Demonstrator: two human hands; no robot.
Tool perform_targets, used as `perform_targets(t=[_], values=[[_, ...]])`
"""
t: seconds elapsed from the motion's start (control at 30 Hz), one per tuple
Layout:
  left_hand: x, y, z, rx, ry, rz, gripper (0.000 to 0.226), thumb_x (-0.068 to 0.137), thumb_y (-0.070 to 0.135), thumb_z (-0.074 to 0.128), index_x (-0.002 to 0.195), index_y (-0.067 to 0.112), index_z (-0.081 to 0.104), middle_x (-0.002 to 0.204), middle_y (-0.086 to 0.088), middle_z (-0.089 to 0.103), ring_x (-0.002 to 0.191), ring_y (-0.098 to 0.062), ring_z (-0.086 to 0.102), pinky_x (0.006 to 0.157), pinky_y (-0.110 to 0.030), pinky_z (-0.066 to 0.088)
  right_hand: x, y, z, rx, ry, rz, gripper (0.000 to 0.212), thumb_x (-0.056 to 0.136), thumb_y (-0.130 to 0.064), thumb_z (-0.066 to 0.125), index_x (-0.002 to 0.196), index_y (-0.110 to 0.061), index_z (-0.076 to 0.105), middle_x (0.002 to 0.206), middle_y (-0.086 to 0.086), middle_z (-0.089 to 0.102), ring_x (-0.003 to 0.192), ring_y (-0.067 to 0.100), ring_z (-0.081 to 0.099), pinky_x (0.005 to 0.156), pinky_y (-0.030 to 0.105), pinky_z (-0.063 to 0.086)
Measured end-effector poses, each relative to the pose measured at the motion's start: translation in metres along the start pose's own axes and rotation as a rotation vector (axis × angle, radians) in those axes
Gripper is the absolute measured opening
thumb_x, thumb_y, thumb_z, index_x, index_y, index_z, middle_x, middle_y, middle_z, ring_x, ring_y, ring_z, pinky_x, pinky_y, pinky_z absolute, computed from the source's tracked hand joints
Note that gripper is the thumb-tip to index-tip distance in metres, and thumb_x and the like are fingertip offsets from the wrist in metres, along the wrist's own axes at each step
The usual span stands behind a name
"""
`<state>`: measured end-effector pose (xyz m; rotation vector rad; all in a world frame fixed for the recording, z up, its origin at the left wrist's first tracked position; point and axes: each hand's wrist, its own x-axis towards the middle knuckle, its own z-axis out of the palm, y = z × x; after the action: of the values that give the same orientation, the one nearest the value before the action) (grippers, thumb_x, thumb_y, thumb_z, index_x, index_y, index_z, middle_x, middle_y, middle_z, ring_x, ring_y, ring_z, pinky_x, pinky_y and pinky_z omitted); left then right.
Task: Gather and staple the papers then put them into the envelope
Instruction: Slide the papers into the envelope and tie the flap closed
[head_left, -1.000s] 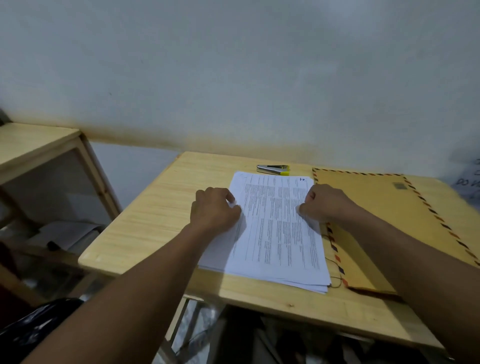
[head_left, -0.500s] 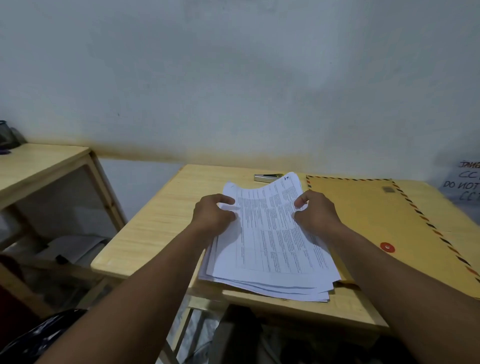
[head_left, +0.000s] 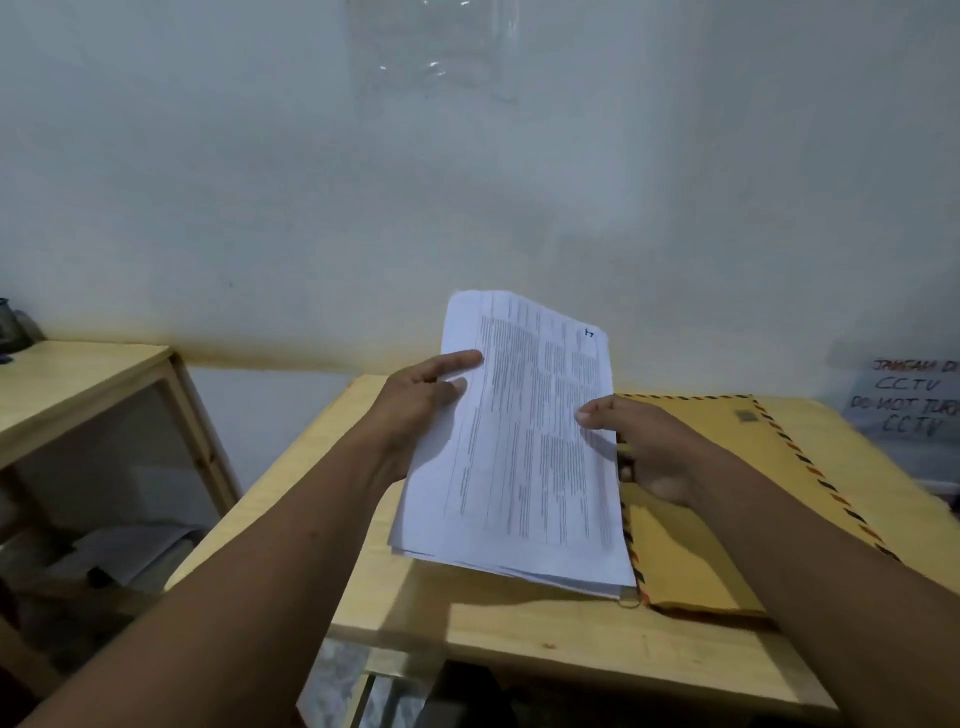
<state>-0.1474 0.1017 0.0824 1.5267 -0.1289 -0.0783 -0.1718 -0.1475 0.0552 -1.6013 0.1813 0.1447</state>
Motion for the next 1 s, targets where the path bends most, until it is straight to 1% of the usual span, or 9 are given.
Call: perform_targets(t=[0.1,0.23,0.33,0.43,0.6,0.67,0.8,0.9,1.0], values=[[0.005,0.026,0.014,-0.056,-0.086,0.070,0.035,0.100,-0.006,0.047,0.113,0.017,0.070,0.110,0.017,0.068,0.099,0.008,0.058,0.096,-0.010,0.038,-0.008,-0.008,-0.012,-0.009,-0.039,-0.051,0.006,0.086,-0.025,0.072,0.085,-0.021,0.067,0.118,-0.002,0.066,0.104,0.026,0.055,0.078,0.037,0.042],[0.012,0.048,0.030,-0.161,-0.123,0.087,0.033,0.100,-0.002,0.047,0.116,0.017,0.069,0.131,0.001,0.063,0.125,-0.014,0.054,0.108,-0.026,0.041,-0.026,-0.028,-0.024,0.086,-0.008,-0.111,0.006,0.082,-0.027,0.074,0.082,-0.025,0.068,0.119,-0.001,0.066,0.117,0.032,0.055,0.093,0.045,0.043],[0.017,0.059,0.044,-0.337,-0.217,0.025,0.033,0.101,0.006,0.049,0.106,0.026,0.075,0.122,-0.008,0.071,0.100,-0.026,0.071,0.081,-0.039,0.061,-0.041,-0.032,-0.040,0.181,-0.061,-0.066,0.013,0.080,-0.032,0.075,0.088,-0.026,0.067,0.130,0.007,0.059,0.120,0.037,0.054,0.103,0.058,0.040],[0.022,0.062,0.061,-0.434,-0.279,-0.006,0.032,0.101,0.007,0.048,0.107,0.026,0.073,0.113,-0.010,0.075,0.086,-0.027,0.074,0.071,-0.040,0.063,-0.052,-0.031,-0.054,0.360,-0.177,-0.065,0.019,0.080,-0.027,0.075,0.096,-0.020,0.066,0.120,0.013,0.064,0.106,0.038,0.064,0.092,0.055,0.052],[0.032,0.045,0.086,-0.491,-0.324,-0.046,0.028,0.100,0.008,0.049,0.109,0.024,0.071,0.106,-0.008,0.077,0.086,-0.026,0.074,0.081,-0.043,0.058,-0.061,-0.026,-0.068,0.519,-0.208,-0.107,0.012,0.083,-0.014,0.072,0.093,-0.016,0.066,0.114,0.014,0.070,0.104,0.034,0.067,0.088,0.046,0.056],[0.034,0.037,0.092,-0.449,-0.309,-0.065,0.024,0.099,0.010,0.053,0.110,0.022,0.071,0.104,-0.006,0.077,0.084,-0.025,0.075,0.073,-0.039,0.062,-0.060,-0.025,-0.074,0.462,-0.108,-0.126,0.012,0.081,-0.009,0.071,0.089,-0.017,0.066,0.107,0.012,0.071,0.096,0.030,0.070,0.083,0.043,0.059],[0.031,0.015,0.101,-0.192,-0.323,-0.113,0.028,0.089,0.011,0.072,0.117,0.015,0.071,0.120,-0.011,0.072,0.102,-0.032,0.072,0.087,-0.047,0.059,-0.066,-0.032,-0.091,0.231,0.178,-0.129,0.011,0.085,-0.002,0.069,0.089,-0.012,0.066,0.103,0.016,0.072,0.086,0.031,0.072,0.072,0.043,0.062],[0.024,-0.003,0.115,-0.091,-0.221,-0.088,0.025,0.090,0.003,0.070,0.113,0.014,0.074,0.107,-0.008,0.074,0.080,-0.025,0.075,0.071,-0.036,0.062,-0.077,-0.042,-0.104,0.009,0.302,-0.075,0.009,0.089,-0.003,0.067,0.096,-0.009,0.067,0.094,0.013,0.072,0.069,0.023,0.072,0.055,0.031,0.057],[0.028,-0.020,0.131,-0.121,-0.067,-0.072,0.025,0.094,0.006,0.066,0.113,0.021,0.074,0.110,-0.003,0.067,0.086,-0.023,0.069,0.064,-0.028,0.059,-0.089,-0.053,-0.115,-0.068,0.295,-0.013,0.013,0.090,-0.005,0.065,0.102,-0.007,0.069,0.101,0.016,0.069,0.080,0.026,0.067,0.057,0.034,0.057]])
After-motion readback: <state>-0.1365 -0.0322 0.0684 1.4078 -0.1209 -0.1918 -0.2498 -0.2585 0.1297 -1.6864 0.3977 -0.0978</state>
